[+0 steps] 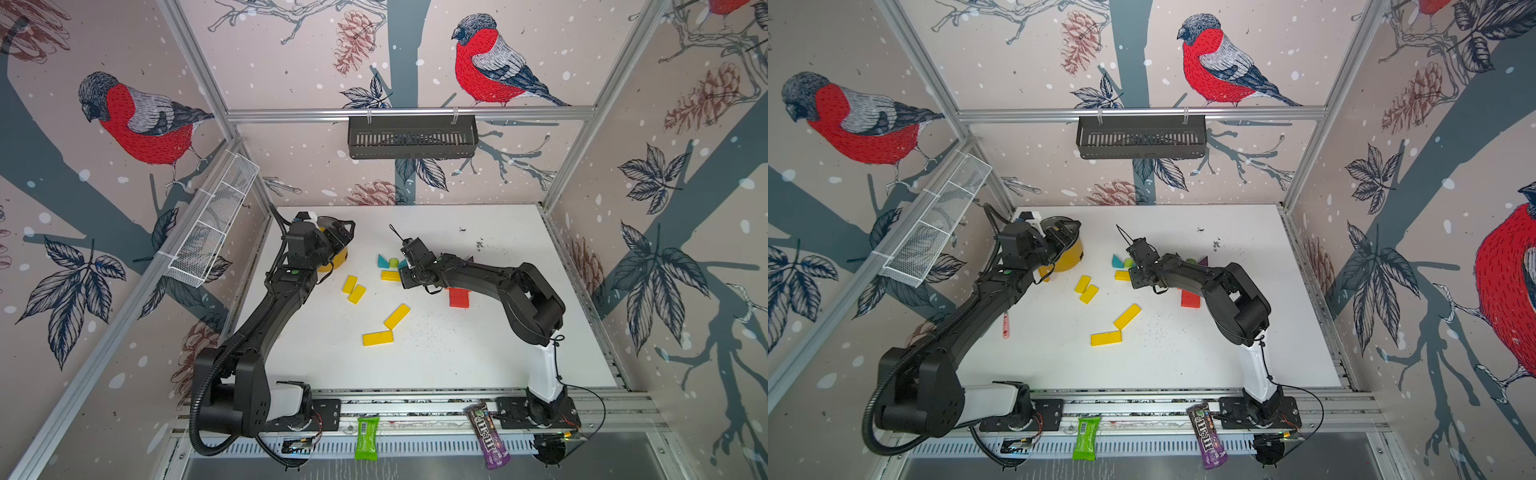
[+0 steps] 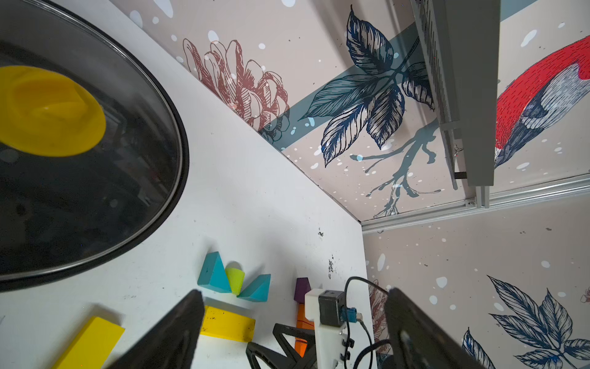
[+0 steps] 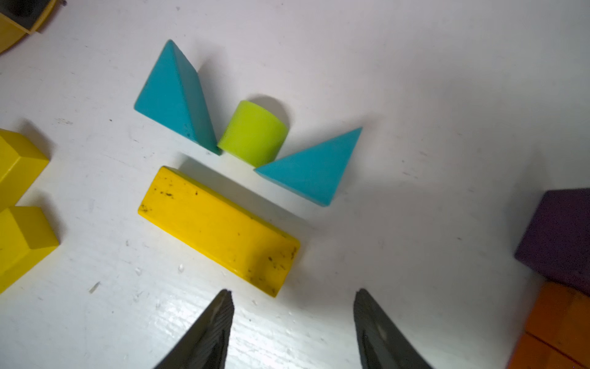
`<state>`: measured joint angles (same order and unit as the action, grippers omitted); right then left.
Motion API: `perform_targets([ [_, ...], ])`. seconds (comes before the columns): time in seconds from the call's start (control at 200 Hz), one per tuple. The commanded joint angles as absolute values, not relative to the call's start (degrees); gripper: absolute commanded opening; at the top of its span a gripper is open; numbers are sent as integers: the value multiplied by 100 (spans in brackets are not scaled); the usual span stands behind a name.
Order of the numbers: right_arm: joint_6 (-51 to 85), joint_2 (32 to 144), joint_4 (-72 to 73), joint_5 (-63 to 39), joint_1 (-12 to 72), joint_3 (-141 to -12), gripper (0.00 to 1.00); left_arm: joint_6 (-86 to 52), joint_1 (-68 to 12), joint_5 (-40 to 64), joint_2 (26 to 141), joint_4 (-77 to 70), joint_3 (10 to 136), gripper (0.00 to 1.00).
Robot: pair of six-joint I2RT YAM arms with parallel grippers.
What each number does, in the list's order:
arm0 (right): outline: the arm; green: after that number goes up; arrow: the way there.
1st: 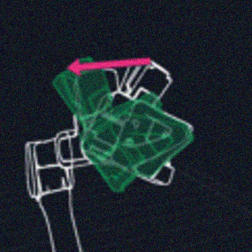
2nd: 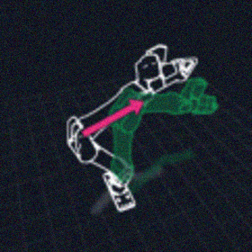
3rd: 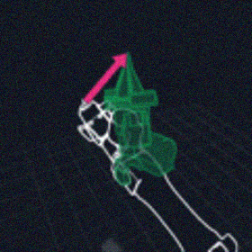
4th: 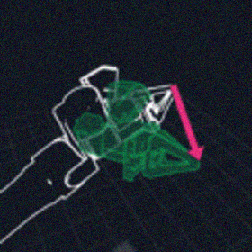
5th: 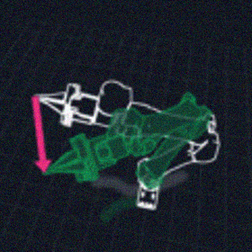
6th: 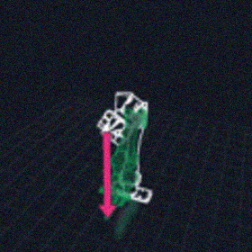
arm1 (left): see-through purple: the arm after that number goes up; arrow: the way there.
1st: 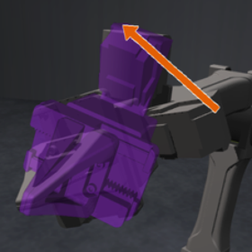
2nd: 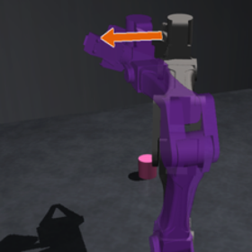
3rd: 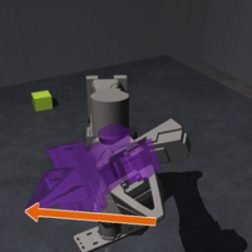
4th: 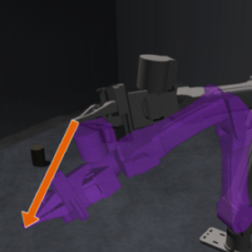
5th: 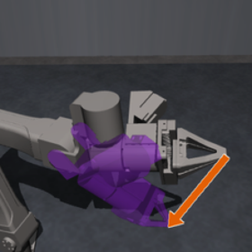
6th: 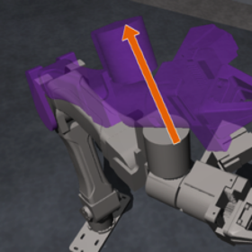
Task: Assemble a carrot with building blocks
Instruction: Assemble the building block at the center of the board.
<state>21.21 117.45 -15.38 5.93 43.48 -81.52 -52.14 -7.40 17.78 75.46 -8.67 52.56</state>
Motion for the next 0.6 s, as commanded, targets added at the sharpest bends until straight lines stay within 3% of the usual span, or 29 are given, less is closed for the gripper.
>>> perform_targets([
  [0.0, 2147, 11851, -1670, 534, 4373, -8329, 62, -5203, -747, 1768, 7526, -984, 5317, 89],
  [0.595, 2207, 12053, -1632, 584, 4421, -8316, 58, -5337, -747, 1872, 7612, -1035, 5271, 89],
])
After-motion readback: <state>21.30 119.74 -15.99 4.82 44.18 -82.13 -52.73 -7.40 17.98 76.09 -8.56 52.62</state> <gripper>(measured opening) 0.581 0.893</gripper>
